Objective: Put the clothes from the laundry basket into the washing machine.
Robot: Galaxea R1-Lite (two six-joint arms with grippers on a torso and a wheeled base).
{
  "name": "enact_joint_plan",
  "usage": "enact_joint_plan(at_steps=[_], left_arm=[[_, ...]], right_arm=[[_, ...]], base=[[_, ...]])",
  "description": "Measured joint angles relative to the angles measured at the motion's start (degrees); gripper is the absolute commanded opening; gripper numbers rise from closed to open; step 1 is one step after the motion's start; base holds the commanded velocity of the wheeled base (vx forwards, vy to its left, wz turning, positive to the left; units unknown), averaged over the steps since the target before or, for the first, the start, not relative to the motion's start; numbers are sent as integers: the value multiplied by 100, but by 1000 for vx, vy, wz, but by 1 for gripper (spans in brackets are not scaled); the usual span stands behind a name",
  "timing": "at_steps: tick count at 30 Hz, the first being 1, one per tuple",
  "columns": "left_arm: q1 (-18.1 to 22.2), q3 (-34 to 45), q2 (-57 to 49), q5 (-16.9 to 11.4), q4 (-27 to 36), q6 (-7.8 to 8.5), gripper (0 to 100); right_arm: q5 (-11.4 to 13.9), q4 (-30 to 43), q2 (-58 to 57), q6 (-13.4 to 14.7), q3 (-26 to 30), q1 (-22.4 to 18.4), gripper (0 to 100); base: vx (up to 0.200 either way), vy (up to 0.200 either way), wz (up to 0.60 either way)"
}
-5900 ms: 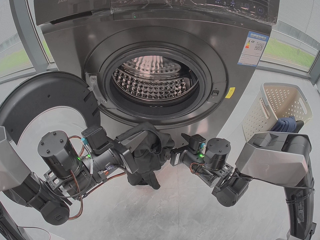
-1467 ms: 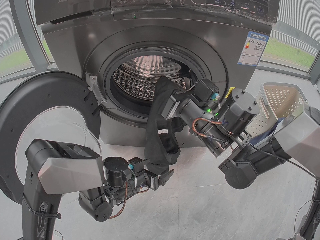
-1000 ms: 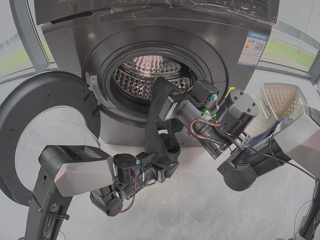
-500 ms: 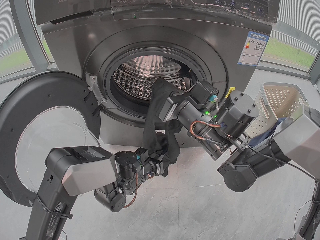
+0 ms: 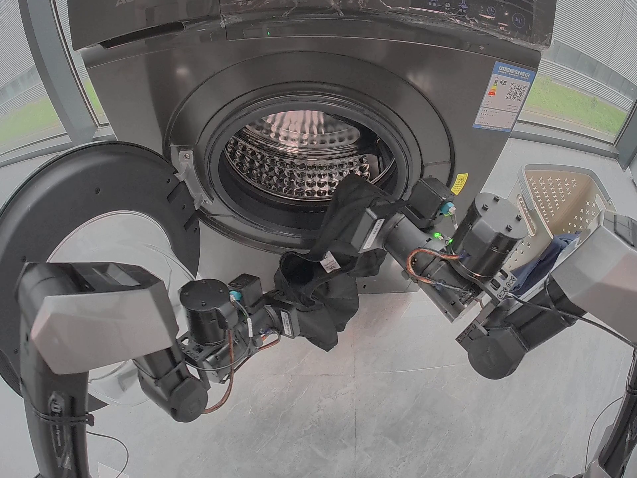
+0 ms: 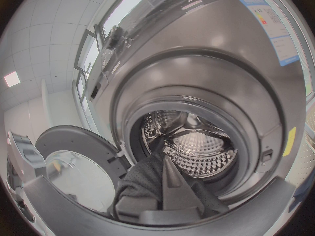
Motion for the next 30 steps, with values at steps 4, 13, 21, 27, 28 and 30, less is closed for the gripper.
enact_joint_plan(at_steps=[4, 13, 21, 27, 28, 30], left_arm=[[48, 607, -683, -10, 0, -150, 0], [98, 1374, -1869, -24, -2, -260, 0], [127, 1701, -2795, -158, 2, -506, 0], [315, 1713, -3294, -218, 2, -578, 0], [362, 1707, -3344, -221, 2, -583, 0], [467, 1668, -3454, -221, 5, -589, 0]], right_arm=[[2, -151, -101, 72, 529, -223, 0], [68, -495, -702, 246, 1915, -508, 0], [82, -539, -1220, 386, 2350, -551, 0], [57, -536, -1331, 383, 2252, -579, 0], [51, -536, -1345, 380, 2241, -583, 0], [38, -536, -1384, 367, 2216, -594, 0]], base=[[0, 0, 0], [0, 0, 0], [0, 0, 0], [0, 0, 0], [0, 0, 0], [0, 0, 0]])
